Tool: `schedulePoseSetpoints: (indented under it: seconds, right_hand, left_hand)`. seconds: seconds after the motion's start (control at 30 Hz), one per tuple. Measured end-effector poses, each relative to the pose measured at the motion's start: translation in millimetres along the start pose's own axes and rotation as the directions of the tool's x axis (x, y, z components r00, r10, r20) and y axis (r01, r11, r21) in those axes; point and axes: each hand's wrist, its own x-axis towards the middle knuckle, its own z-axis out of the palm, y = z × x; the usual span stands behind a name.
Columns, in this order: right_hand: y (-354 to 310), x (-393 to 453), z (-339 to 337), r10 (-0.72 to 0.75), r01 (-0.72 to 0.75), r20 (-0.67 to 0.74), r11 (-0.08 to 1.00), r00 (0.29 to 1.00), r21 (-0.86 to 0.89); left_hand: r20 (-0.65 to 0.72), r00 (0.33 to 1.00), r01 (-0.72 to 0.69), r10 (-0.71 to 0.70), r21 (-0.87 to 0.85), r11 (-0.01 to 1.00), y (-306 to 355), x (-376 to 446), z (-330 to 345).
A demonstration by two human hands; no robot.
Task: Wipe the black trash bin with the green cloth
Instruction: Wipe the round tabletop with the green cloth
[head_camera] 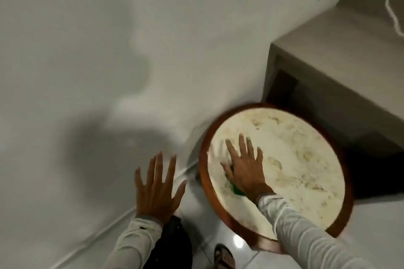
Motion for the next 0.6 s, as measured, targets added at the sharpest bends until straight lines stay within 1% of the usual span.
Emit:
schedulePoseSetpoints:
  seconds: [0.03,0.07,0.1,0.13,0.2,0.27,0.3,0.37,0.4,0.47,0.53,0.6]
  right_hand:
    - [14,8,32,0.045,-0.045,0.079,0.999,0.996,-0.003]
    - [25,18,53,0.067,-0.067,0.089,0.998,0.994,-0.004]
    - [37,22,84,0.111,-0.111,0.123,0.994,0.986,-0.005]
    - [45,23,105,0.151,-0.153,0.116,0.988,0.982,0.011]
    - [54,22,151,0.192,-0.194,0.046,0.979,0.98,0.057]
    - [60,20,185,0.175,-0.169,-0.135,0.984,0.975,0.052]
    - [61,21,193,0.182,-0.175,-0.206,0.983,0.962,0.049]
    - [60,25,207,0.189,-0.175,-0.28,0.982,0.941,0.073]
    - [61,28,208,0.193,-0.166,-0.319,0.98,0.928,0.11]
    - [61,29,214,0.186,-0.125,-0.34,0.973,0.922,0.195]
    - [52,21,207,0.14,-0.022,-0.369,0.952,0.919,0.306]
    - [30,7,199,0.052,0.13,-0.417,0.91,0.907,0.395]
  left_hand:
    - [0.036,0.999,0.002,-0.001,-0.018,1.0,6,4,41]
    - [0.101,0.995,0.011,-0.011,-0.001,1.0,10,8,64]
    - [0.164,0.986,-0.007,0.008,-0.006,1.0,14,6,100]
    - [0.197,0.98,-0.009,0.009,0.001,1.0,15,3,126]
    - [0.279,0.959,-0.044,0.042,0.001,0.999,17,-2,187]
    - [0.317,0.946,-0.068,0.069,-0.014,0.998,14,-4,240]
    - [0.337,0.939,-0.073,0.075,-0.02,0.997,11,-4,262]
    - [0.46,0.885,-0.069,0.076,-0.033,0.997,6,-6,309]
    - [0.497,0.864,-0.087,0.087,-0.023,0.996,3,-4,328]
    - [0.578,0.81,-0.144,0.101,0.029,0.989,-6,-5,371]
    - [0.632,0.769,-0.157,0.094,0.045,0.987,-16,-5,397]
    - [0.639,0.766,-0.116,0.073,0.026,0.993,-28,-11,414]
